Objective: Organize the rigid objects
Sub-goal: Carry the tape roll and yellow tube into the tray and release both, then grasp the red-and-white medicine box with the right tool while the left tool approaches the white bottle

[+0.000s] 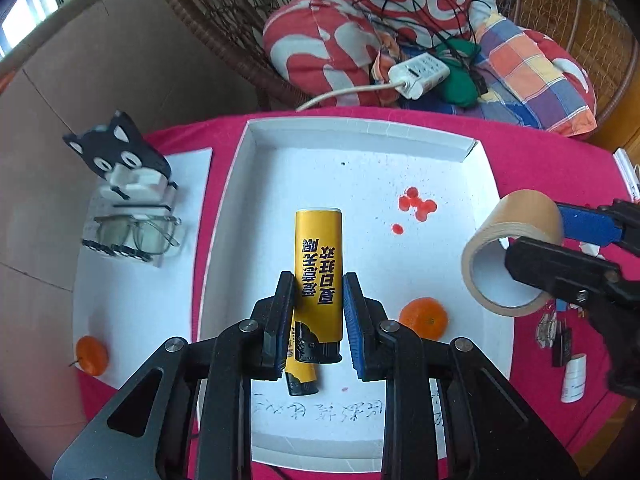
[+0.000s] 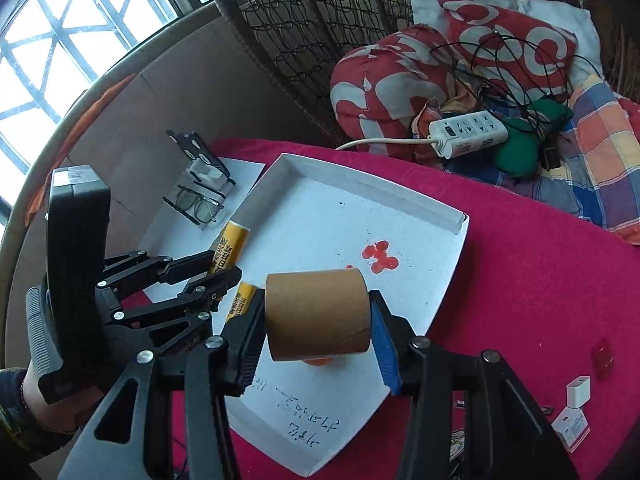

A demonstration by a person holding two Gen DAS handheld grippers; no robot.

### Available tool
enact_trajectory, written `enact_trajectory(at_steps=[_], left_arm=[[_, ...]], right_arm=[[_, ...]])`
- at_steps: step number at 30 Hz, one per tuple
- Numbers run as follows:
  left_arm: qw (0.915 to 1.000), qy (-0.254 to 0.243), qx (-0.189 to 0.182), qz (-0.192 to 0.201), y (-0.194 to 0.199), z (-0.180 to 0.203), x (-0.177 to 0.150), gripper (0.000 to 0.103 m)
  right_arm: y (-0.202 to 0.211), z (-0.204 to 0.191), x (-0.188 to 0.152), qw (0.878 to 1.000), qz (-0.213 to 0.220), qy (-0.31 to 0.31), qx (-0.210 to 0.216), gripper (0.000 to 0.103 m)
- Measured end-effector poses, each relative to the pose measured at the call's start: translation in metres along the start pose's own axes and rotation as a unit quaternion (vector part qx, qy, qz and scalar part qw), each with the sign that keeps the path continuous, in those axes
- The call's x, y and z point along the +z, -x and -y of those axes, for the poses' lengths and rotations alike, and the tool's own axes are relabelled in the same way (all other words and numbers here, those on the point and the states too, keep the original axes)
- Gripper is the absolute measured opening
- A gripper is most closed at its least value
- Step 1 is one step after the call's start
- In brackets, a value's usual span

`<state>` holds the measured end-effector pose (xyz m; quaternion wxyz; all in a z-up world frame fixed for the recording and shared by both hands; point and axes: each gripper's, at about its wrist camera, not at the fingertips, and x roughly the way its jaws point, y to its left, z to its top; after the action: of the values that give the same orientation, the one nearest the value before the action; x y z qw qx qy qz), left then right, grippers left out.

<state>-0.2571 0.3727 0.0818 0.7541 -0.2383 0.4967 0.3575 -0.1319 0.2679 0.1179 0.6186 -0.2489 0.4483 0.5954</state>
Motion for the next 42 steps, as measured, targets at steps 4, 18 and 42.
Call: enact_trajectory(at_steps=[4,18,42], left_arm=[[0.9986,0.029,-0.034,-0.029,-0.012,-0.012,0.000,0.024],[0.9987,0.049,-0.013,0.007,-0.001,-0.022,-0.016,0.102],[0.9916,-0.057,-0.109,0.040,0.041,0.133,-0.055,0.102]], right_arm=[[-0.020,0.000,0.001,1.000,-0.009,-0.011,-0.025,0.049],[0.002,0.004,-0.012,0.995,0.068,-0.027,-0.075,0.103],[0.131,0.095,-0.068,0.962,0.180,-0.098,-0.180,0.103]])
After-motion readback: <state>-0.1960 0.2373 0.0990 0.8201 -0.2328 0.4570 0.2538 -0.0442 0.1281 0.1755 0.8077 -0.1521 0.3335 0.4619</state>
